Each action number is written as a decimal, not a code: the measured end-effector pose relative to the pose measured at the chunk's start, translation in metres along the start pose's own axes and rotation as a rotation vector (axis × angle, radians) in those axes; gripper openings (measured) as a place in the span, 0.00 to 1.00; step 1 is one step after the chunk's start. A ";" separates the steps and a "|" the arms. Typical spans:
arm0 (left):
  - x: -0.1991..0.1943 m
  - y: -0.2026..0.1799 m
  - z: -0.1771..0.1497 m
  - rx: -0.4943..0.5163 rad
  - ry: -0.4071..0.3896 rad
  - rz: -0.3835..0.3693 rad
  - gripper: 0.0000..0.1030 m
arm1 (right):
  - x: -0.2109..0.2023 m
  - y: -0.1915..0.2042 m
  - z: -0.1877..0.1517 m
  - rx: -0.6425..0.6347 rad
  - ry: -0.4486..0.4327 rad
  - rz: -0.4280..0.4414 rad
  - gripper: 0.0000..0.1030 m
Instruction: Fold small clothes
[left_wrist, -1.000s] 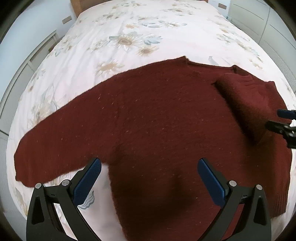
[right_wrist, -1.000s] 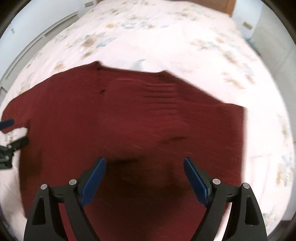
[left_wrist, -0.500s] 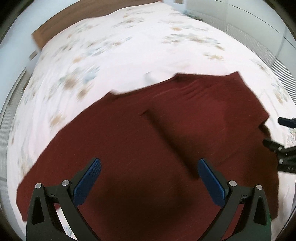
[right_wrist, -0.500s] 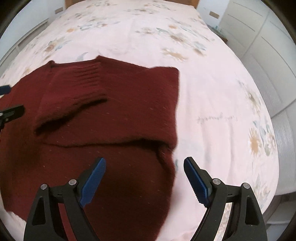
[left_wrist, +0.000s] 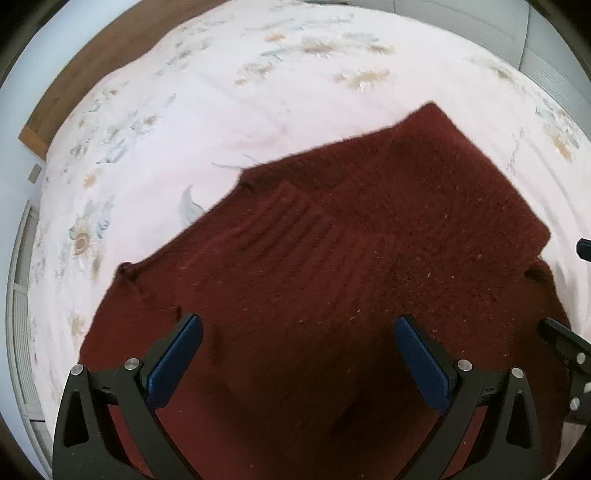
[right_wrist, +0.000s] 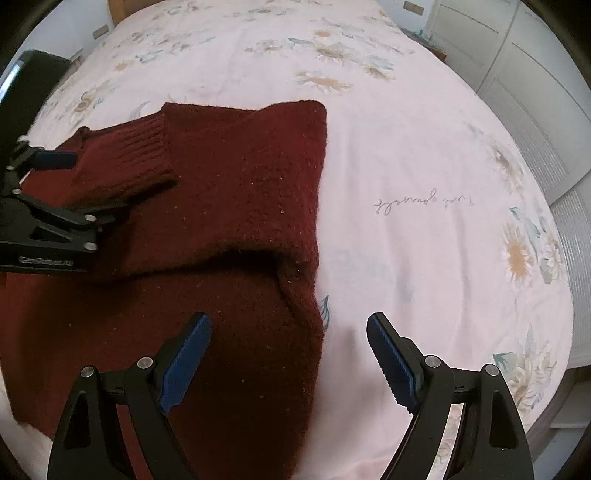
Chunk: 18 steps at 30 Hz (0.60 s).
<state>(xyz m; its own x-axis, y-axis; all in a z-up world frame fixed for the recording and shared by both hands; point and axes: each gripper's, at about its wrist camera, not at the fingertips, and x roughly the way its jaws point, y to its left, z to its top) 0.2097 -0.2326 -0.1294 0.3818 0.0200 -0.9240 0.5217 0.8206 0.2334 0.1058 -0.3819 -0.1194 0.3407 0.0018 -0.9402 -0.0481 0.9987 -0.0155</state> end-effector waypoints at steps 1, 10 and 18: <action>0.005 -0.001 0.001 0.005 0.010 0.000 0.95 | 0.001 -0.001 0.000 0.002 0.001 0.003 0.85; 0.035 0.006 0.009 -0.019 0.059 -0.024 0.36 | 0.011 0.000 -0.006 0.015 0.022 0.021 0.85; 0.004 0.079 -0.010 -0.173 -0.037 -0.037 0.17 | 0.034 -0.007 0.019 0.062 0.008 0.007 0.85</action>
<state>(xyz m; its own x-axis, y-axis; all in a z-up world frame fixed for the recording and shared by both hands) 0.2443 -0.1619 -0.1175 0.3944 -0.0310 -0.9184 0.3982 0.9065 0.1404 0.1352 -0.3876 -0.1446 0.3333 0.0088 -0.9428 0.0079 0.9999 0.0121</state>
